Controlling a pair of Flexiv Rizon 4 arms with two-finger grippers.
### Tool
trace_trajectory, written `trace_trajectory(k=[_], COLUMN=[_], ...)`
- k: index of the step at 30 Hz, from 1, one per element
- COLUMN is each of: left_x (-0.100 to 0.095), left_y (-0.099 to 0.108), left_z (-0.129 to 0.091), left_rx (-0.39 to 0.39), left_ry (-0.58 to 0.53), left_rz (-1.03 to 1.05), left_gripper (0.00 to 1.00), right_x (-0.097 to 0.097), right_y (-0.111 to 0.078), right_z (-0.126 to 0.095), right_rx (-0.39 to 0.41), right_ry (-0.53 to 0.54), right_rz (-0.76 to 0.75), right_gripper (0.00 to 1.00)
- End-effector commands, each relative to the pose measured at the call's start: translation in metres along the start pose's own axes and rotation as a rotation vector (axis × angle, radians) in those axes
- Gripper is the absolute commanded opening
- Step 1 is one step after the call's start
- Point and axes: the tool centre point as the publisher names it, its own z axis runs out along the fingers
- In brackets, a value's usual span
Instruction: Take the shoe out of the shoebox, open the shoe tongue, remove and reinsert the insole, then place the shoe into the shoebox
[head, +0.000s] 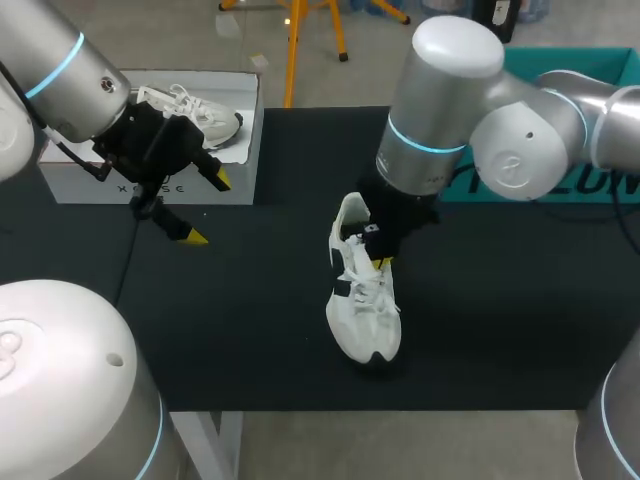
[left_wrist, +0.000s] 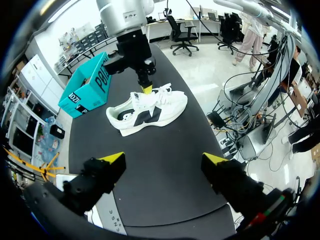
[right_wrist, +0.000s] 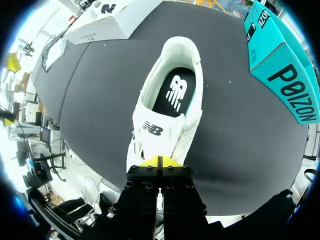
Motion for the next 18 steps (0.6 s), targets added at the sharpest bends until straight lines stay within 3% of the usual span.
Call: trace_trajectory(k=[1, 8, 13, 17, 18], left_x=[-0.001, -0.001, -0.001, -0.001, -0.001], left_y=[0.0, 0.0, 0.0, 0.0, 0.0], left_z=[0.0, 0.0, 0.0, 0.0, 0.0], left_rx=[-0.004, -0.004, -0.004, -0.004, -0.004], left_ry=[0.003, 0.003, 0.003, 0.003, 0.003], left_rz=[-0.001, -0.001, -0.001, -0.001, -0.001], left_gripper=[1.0, 1.0, 1.0, 1.0, 1.0], right_x=[-0.002, -0.005, 0.004, 0.002, 0.0], right_y=[0.015, 0.023, 0.025, 0.034, 0.037], right_z=[0.019, 0.014, -0.025, -0.038, -0.04], right_rx=[0.017, -0.004, -0.057, -0.063, -0.06], right_ry=[-0.002, 0.013, 0.026, 0.045, 0.009], right_rz=[0.006, 0.011, -0.056, -0.153, -0.175], right_gripper=[0.0, 0.0, 0.0, 0.0, 0.0])
